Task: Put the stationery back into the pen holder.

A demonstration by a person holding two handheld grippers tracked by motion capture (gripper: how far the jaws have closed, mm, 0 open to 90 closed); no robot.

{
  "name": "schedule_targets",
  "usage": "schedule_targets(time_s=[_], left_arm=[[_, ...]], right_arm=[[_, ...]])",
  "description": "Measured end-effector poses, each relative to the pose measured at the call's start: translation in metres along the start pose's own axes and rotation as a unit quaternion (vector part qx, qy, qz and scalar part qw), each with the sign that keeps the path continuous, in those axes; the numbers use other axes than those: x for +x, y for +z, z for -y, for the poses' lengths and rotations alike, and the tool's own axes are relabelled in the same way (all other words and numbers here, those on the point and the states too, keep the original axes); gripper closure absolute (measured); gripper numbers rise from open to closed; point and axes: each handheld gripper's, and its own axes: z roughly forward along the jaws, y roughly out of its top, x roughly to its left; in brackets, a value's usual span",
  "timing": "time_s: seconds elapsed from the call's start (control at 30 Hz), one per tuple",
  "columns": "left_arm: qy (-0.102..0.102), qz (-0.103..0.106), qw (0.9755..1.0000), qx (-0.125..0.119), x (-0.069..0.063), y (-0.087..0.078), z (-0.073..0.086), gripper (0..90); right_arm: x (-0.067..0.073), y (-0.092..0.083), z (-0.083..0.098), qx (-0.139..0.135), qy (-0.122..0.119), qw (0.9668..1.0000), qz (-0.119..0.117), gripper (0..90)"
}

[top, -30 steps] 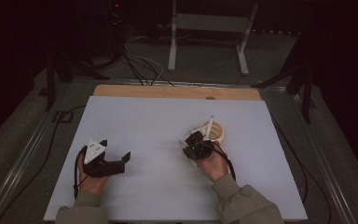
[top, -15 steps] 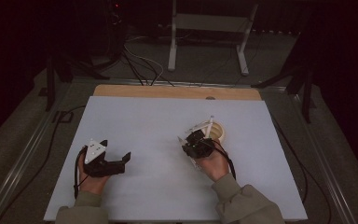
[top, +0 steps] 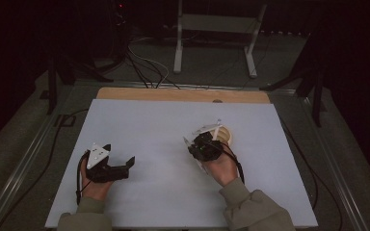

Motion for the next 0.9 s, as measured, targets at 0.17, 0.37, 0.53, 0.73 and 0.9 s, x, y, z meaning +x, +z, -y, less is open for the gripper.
schedule_targets(time_s=[0.17, 0.37, 0.53, 0.73, 0.9], left_arm=[[0.000, 0.000, 1.0000, 0.000, 0.000, 0.000, 0.000, 0.6], [0.000, 0.000, 1.0000, 0.000, 0.000, 0.000, 0.000, 0.6], [0.000, 0.000, 1.0000, 0.000, 0.000, 0.000, 0.000, 0.5], [0.000, 0.000, 1.0000, 0.000, 0.000, 0.000, 0.000, 0.5], [0.000, 0.000, 1.0000, 0.000, 0.000, 0.000, 0.000, 0.5]], right_arm=[[0.000, -0.004, -0.003, -0.013, 0.001, 0.9999, 0.001, 80.9], [-0.001, -0.008, -0.006, -0.023, 0.002, 0.9997, -0.002, 80.9], [-0.001, -0.010, -0.008, -0.034, 0.003, 0.9994, -0.002, 80.9], [-0.003, -0.014, -0.011, -0.048, 0.007, 0.9988, 0.000, 80.9], [-0.005, -0.019, -0.016, -0.062, 0.009, 0.9980, 0.001, 80.9]])
